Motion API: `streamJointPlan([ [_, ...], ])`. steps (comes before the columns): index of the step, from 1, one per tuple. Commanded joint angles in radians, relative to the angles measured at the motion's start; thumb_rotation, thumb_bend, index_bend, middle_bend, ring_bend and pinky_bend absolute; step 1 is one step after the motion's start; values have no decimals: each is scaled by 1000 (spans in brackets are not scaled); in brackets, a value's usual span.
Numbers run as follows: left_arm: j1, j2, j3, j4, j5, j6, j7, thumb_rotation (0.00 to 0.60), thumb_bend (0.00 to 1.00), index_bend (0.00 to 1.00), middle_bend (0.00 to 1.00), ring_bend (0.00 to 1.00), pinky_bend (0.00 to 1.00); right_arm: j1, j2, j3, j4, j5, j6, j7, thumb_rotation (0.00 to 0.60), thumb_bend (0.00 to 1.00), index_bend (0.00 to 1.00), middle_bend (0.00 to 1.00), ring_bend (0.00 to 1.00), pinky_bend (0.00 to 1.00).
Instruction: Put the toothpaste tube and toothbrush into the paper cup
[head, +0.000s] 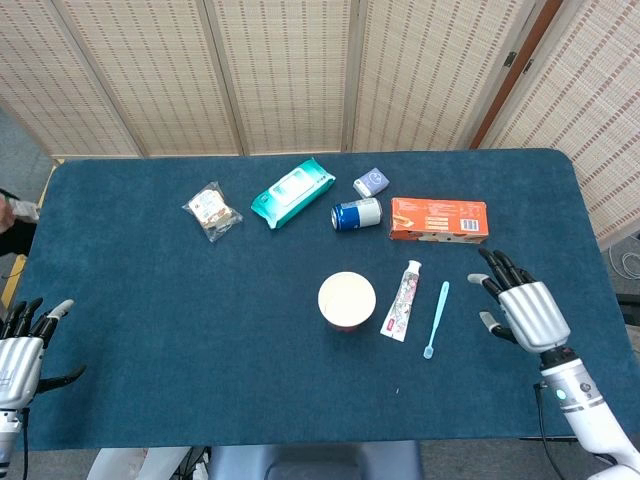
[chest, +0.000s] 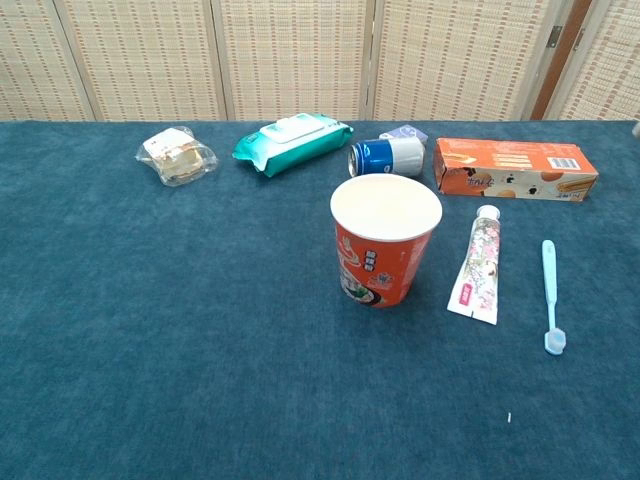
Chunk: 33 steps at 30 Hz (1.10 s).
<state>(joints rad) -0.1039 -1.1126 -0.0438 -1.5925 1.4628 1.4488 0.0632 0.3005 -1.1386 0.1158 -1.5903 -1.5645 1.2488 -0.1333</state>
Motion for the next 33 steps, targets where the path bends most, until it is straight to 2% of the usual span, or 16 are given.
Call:
streamJointPlan([
  [1, -7, 4, -3, 9, -8, -17, -24, 600, 0, 137, 259, 72, 0, 109, 18, 39, -21, 38, -140, -98, 600, 279, 282, 5, 0, 276],
  [9, -17, 12, -17, 32, -34, -39, -68, 600, 0, 142, 259, 72, 0, 292, -11, 74, 37, 167, -408, -240, 600, 280, 253, 0, 0, 228],
  [17, -21, 11, -25, 42, -47, -42, -71, 600, 0, 145, 259, 72, 0, 446, -79, 49, 143, 221, -591, -387, 600, 280, 253, 0, 0, 203],
  [22, -22, 8, -26, 45, -50, -44, -67, 600, 0, 146, 259, 72, 0, 488, -116, 27, 186, 225, -623, -399, 600, 280, 253, 0, 0, 202],
  [28, -23, 9, -29, 49, -62, -50, -70, 600, 0, 146, 258, 72, 0, 494, -147, -13, 228, 154, -593, -319, 600, 271, 253, 0, 0, 202],
  [33, -24, 7, -28, 51, -63, -53, -67, 600, 0, 146, 258, 72, 0, 487, -175, -63, 291, 55, -540, -216, 600, 134, 239, 0, 0, 183],
])
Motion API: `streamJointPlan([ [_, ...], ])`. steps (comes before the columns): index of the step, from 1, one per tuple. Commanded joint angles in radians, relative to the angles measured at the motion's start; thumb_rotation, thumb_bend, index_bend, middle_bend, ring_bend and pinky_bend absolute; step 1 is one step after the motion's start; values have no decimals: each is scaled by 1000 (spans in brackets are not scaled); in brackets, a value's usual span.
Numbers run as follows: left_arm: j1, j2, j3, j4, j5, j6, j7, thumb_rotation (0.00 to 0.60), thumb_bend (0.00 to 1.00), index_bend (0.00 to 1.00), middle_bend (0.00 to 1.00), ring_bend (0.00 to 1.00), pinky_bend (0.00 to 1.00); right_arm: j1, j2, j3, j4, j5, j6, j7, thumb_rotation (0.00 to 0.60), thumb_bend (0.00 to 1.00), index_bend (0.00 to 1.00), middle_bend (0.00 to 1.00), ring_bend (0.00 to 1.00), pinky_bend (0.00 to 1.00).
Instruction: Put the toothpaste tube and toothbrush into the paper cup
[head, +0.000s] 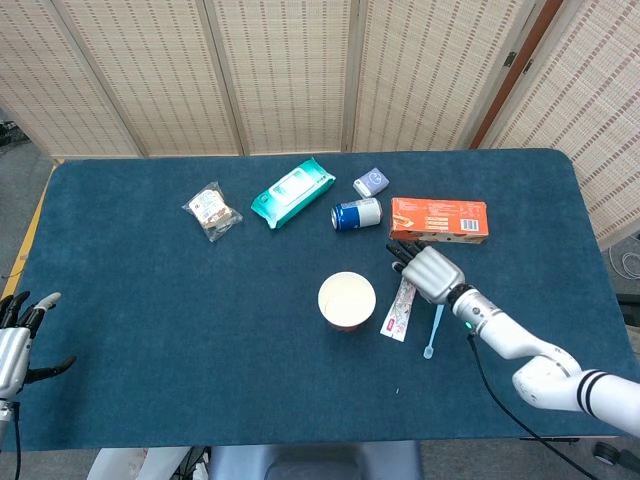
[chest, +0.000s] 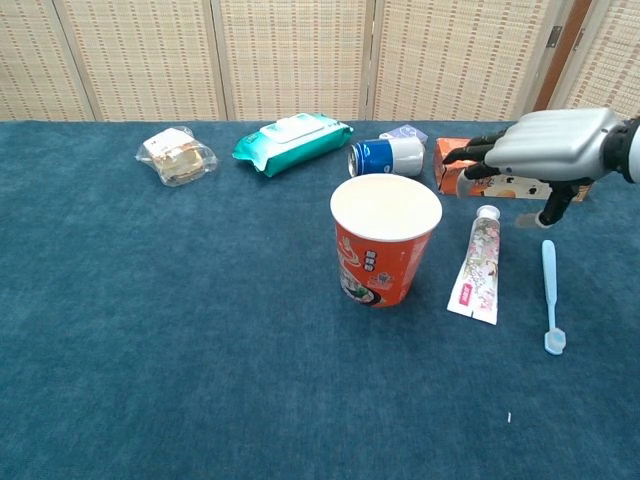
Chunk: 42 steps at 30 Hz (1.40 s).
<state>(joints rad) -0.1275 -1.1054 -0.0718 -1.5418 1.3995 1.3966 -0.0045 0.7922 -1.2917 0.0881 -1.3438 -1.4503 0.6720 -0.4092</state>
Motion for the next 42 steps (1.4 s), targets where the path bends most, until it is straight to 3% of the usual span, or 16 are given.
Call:
streamJointPlan([
  [1, -1, -1, 0, 0, 0, -1, 2, 600, 0, 146, 258, 72, 0, -5, -28, -45, 59, -75, 45, 76, 600, 86, 227, 0, 0, 172],
  [4, -2, -2, 1, 1, -3, -4, 5, 600, 0, 146, 258, 72, 0, -9, -50, -71, 103, -116, 72, 132, 600, 1, 199, 0, 0, 147],
  [13, -4, -6, 1, 2, -7, -9, 9, 600, 0, 146, 258, 72, 0, -4, -120, -117, 217, -199, 142, 254, 600, 0, 194, 0, 0, 142],
  [21, -3, -4, 3, 0, -5, -8, 8, 600, 0, 146, 258, 72, 0, 5, -177, -144, 292, -234, 172, 321, 600, 0, 257, 0, 0, 140],
  [42, -5, 2, 5, -6, -5, -14, -1, 600, 0, 146, 261, 73, 0, 10, -238, -162, 367, -237, 200, 357, 600, 61, 388, 0, 0, 139],
])
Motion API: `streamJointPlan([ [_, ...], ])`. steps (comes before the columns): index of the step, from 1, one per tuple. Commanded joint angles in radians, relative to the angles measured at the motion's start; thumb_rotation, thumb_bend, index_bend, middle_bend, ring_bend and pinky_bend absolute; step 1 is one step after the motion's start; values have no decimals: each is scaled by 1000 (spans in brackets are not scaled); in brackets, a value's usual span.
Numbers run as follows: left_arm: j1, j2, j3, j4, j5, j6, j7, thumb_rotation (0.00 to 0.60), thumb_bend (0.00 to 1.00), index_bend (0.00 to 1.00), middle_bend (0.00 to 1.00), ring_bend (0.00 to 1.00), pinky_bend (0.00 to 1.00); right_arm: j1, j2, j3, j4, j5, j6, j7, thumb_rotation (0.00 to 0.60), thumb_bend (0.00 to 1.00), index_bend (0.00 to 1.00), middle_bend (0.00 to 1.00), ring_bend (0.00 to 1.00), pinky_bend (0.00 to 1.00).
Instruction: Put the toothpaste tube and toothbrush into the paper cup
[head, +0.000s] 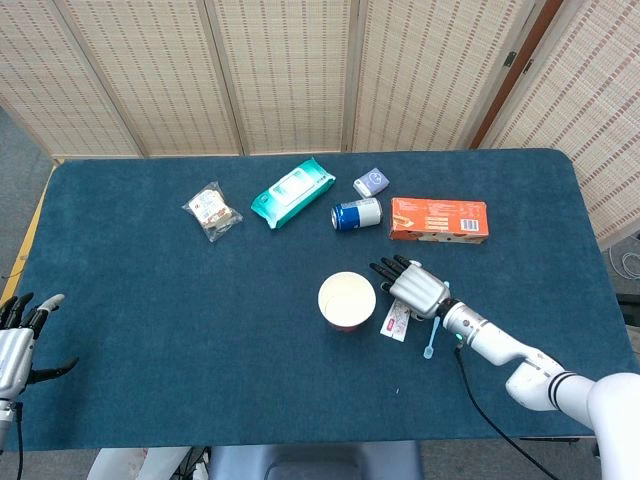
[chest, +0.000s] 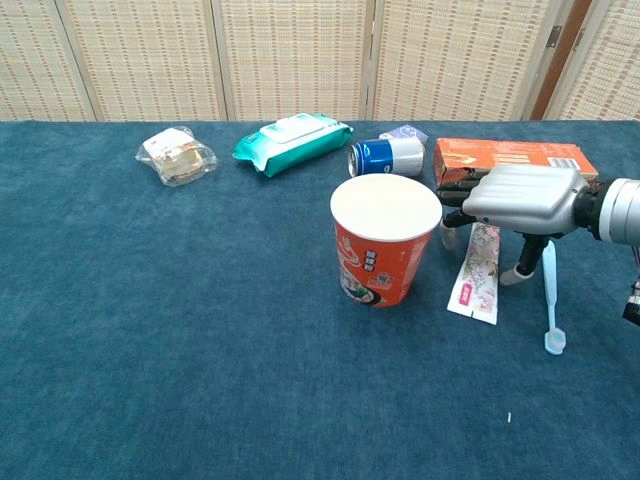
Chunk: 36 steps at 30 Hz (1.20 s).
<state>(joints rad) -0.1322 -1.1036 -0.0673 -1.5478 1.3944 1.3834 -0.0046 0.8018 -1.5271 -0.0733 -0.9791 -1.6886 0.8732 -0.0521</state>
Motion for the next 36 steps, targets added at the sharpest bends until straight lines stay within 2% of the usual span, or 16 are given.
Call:
streamJointPlan([
  [1, 0, 1, 0, 0, 0, -1, -1, 600, 0, 146, 261, 73, 0, 1, -5, -1, 3, 2, -1, 1, 600, 71, 396, 0, 0, 139],
  [13, 1, 5, 0, -3, 2, 4, -6, 600, 0, 146, 263, 73, 0, 5, -22, -5, 12, 8, -3, -4, 600, 179, 486, 0, 0, 139],
  [23, 2, 6, 1, -4, 3, 5, -6, 600, 0, 146, 263, 74, 0, -8, -15, 4, 2, 16, 36, -18, 600, 208, 589, 0, 0, 139],
  [36, 0, 4, 2, -4, 2, 2, 0, 600, 0, 146, 263, 74, 0, -41, 59, 27, -111, 50, 89, -27, 600, 220, 625, 0, 0, 139],
])
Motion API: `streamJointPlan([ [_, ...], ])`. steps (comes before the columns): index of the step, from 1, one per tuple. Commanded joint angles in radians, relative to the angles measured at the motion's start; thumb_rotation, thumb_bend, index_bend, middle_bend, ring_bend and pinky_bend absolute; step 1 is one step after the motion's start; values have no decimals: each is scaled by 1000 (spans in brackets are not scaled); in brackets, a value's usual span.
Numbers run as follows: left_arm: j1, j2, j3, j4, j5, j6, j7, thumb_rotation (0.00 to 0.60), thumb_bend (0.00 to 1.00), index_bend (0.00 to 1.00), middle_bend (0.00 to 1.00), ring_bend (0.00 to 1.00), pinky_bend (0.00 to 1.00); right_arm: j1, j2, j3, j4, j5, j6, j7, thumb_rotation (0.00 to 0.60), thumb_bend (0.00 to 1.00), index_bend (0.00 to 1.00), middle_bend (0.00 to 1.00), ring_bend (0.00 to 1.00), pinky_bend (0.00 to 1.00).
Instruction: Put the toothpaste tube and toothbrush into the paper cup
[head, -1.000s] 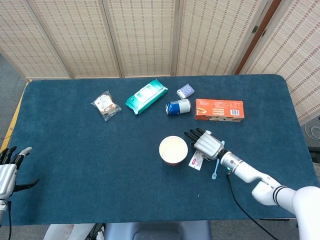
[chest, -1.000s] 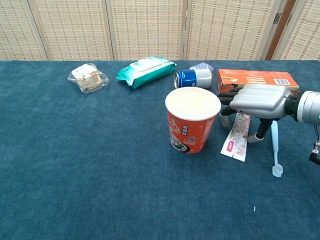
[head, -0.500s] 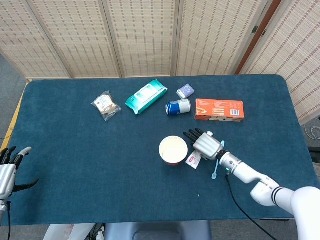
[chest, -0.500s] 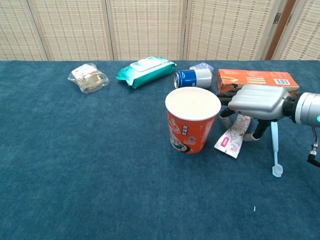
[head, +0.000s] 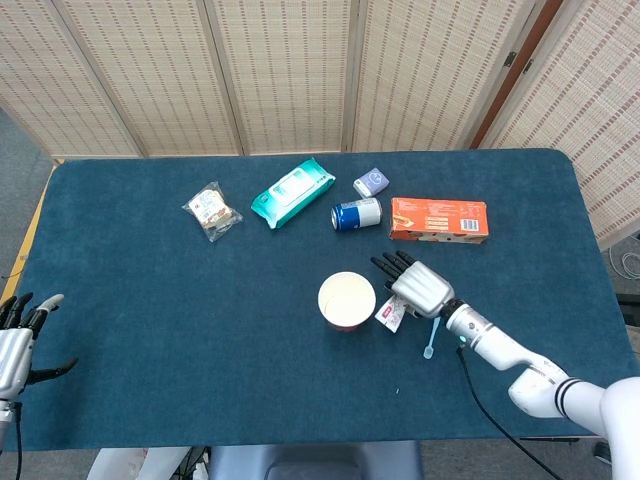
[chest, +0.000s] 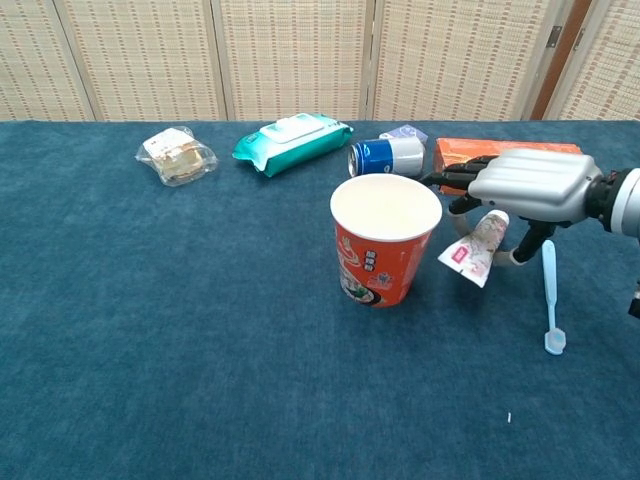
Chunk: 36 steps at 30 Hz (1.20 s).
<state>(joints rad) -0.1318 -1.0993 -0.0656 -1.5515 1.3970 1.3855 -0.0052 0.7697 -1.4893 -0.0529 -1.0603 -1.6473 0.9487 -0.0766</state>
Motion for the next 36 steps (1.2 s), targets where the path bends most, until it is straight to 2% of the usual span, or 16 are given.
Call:
streamJointPlan([
  [1, 0, 0, 0, 0, 0, 0, 1, 600, 0, 146, 263, 74, 0, -12, 28, 8, -41, 10, 17, -4, 600, 220, 626, 0, 0, 139],
  [13, -4, -6, 2, 0, 2, -5, 13, 600, 0, 146, 263, 74, 0, -44, 88, 37, -148, 41, 69, 15, 600, 239, 633, 1, 0, 139],
  [36, -8, -8, 3, 1, -3, -13, 17, 600, 0, 146, 263, 74, 0, -77, 168, 116, -297, 85, 144, 210, 600, 245, 638, 8, 0, 139],
])
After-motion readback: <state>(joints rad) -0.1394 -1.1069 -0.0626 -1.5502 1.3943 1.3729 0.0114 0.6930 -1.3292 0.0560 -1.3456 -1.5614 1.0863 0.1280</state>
